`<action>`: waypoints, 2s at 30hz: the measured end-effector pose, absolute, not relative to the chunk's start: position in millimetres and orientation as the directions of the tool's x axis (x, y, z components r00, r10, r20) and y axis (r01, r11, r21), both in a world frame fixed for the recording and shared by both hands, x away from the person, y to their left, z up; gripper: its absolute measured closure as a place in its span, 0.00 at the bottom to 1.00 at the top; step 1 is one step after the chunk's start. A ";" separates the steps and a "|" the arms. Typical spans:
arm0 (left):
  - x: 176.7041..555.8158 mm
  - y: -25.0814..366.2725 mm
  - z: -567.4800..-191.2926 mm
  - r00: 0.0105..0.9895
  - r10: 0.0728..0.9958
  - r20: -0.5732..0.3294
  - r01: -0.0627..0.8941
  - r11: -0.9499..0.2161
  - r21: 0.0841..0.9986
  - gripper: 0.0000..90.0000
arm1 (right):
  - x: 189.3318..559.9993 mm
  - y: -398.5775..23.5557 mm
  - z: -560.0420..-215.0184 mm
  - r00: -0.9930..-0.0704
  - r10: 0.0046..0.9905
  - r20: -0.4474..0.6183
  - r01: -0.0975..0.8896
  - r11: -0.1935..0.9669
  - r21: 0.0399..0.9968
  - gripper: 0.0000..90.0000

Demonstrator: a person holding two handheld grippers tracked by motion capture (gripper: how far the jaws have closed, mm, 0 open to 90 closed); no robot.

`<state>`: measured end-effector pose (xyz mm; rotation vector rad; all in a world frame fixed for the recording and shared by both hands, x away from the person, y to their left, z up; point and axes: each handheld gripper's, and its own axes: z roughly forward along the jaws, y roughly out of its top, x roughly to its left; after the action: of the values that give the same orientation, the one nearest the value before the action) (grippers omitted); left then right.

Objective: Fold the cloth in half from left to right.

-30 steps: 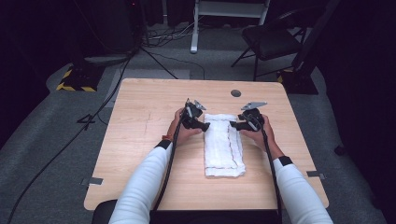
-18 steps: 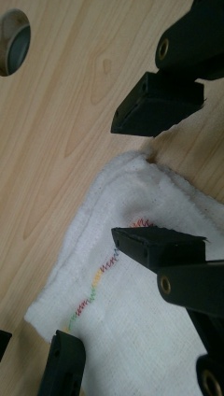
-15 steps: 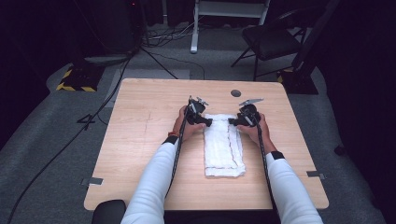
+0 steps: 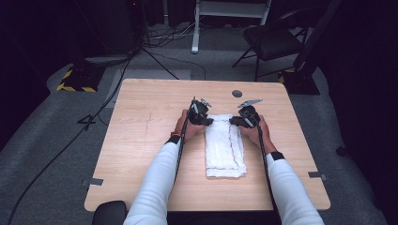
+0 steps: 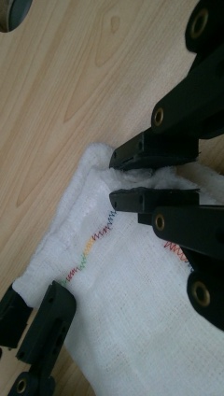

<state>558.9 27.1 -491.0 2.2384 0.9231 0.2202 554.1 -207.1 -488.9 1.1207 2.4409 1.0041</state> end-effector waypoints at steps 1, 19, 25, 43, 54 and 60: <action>558.9 26.7 -490.6 0.735 0.672 -0.097 0.552 -0.508 0.661 0.78 | 553.7 -206.5 -488.4 -0.662 0.749 0.033 0.556 0.461 0.692 0.89; 556.9 27.2 -441.5 0.752 0.652 0.098 0.403 -0.572 0.715 0.93 | 541.4 -201.9 -448.4 -0.666 0.743 -0.067 0.410 0.440 0.799 0.91; 545.2 37.3 -433.2 0.776 0.626 0.074 0.373 -0.551 0.747 0.93 | 531.6 -205.9 -437.8 -0.695 0.716 -0.063 0.380 0.440 0.814 0.91; 493.1 54.4 -419.2 0.878 0.474 0.061 0.239 -0.547 0.802 0.93 | 478.3 -223.2 -424.3 -0.807 0.586 -0.069 0.268 0.468 0.842 0.91; 460.1 54.7 -433.2 0.920 0.387 0.054 0.195 -0.574 0.796 0.93 | 442.5 -232.6 -429.2 -0.854 0.515 -0.074 0.238 0.513 0.825 0.90; 442.5 52.7 -440.8 0.937 0.346 0.052 0.175 -0.591 0.787 0.93 | 426.1 -237.0 -436.6 -0.870 0.489 -0.063 0.239 0.531 0.813 0.90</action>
<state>442.5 52.7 -440.8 2.2140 0.3667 0.2499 426.1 -237.0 -436.6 0.6081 2.4900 1.2567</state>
